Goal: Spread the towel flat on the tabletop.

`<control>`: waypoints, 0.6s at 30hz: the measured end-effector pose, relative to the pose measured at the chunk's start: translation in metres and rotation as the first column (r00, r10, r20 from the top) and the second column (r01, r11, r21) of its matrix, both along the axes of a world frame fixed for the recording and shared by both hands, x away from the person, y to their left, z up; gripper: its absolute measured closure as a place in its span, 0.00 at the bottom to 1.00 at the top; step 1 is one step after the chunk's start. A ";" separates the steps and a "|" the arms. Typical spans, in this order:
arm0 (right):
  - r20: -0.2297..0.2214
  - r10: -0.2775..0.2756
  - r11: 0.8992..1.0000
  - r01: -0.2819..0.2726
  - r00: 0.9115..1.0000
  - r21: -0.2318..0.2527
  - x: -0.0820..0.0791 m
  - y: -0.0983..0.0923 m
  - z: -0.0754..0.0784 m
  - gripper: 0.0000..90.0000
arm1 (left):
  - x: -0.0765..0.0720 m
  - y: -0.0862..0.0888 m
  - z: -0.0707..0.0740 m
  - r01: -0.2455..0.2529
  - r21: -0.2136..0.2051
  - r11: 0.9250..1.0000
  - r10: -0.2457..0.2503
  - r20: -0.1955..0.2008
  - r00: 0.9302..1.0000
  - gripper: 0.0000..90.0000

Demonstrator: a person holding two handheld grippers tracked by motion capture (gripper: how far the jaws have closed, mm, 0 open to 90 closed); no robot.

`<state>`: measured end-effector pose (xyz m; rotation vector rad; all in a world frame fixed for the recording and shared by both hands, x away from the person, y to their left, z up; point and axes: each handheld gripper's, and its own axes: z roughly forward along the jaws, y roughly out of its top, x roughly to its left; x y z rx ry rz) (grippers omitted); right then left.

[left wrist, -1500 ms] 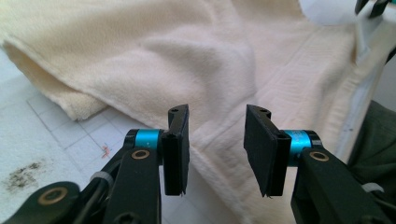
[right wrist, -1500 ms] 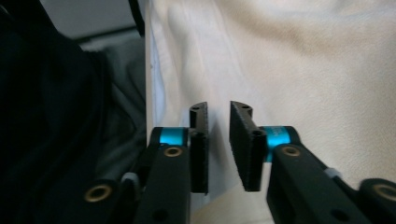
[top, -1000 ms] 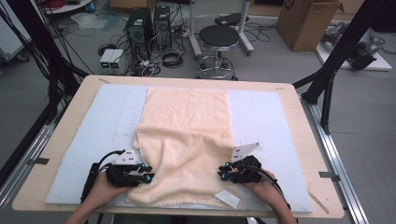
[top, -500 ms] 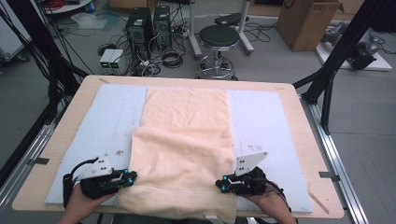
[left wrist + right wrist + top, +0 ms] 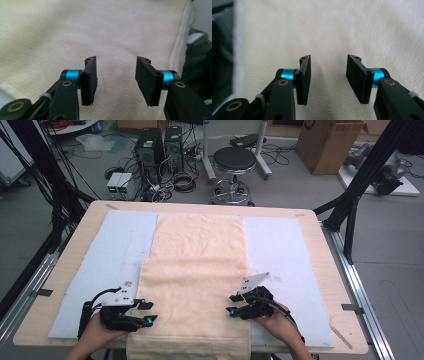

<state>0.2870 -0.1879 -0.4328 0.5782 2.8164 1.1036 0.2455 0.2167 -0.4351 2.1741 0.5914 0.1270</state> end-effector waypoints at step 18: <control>0.022 0.082 0.989 -0.084 0.996 0.124 -0.026 -0.008 0.014 0.95 | -0.027 0.013 0.007 0.012 -0.058 0.998 -0.008 0.068 0.998 0.97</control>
